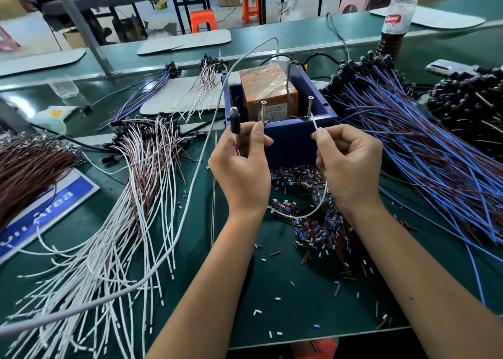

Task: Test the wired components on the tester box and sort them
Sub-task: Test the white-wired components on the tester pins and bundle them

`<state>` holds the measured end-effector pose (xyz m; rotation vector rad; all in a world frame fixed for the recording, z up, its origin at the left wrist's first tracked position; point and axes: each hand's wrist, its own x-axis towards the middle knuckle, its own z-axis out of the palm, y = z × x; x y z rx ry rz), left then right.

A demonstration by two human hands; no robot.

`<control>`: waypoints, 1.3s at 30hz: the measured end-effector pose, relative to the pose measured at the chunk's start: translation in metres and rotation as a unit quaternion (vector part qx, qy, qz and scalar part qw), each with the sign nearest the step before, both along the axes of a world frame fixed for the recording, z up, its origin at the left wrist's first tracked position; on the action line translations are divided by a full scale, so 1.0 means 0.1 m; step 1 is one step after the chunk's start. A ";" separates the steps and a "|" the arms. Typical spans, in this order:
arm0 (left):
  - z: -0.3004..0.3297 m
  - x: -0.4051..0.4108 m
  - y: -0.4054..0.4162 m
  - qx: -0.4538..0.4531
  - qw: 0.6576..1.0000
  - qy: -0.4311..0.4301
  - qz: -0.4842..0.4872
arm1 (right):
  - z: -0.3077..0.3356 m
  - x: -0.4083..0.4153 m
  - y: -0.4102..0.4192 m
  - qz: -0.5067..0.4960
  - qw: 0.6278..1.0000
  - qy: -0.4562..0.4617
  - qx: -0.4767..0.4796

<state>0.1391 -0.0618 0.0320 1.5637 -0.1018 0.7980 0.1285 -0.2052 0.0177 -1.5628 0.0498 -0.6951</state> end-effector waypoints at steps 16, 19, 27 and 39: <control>0.00 -0.06 0.01 -0.032 0.999 0.014 -0.010 | 0.01 0.00 -0.01 0.006 1.000 -0.007 -0.015; 0.00 -0.05 0.01 -0.043 0.999 0.021 -0.010 | 0.01 -0.01 -0.01 0.003 1.000 -0.006 -0.017; 0.03 -0.02 -0.02 -0.022 1.000 0.014 0.003 | 0.05 -0.01 0.00 -0.035 0.998 -0.004 -0.045; 0.01 -0.01 0.00 -0.013 1.000 0.014 0.003 | 0.04 -0.02 0.02 -0.023 0.997 -0.019 -0.066</control>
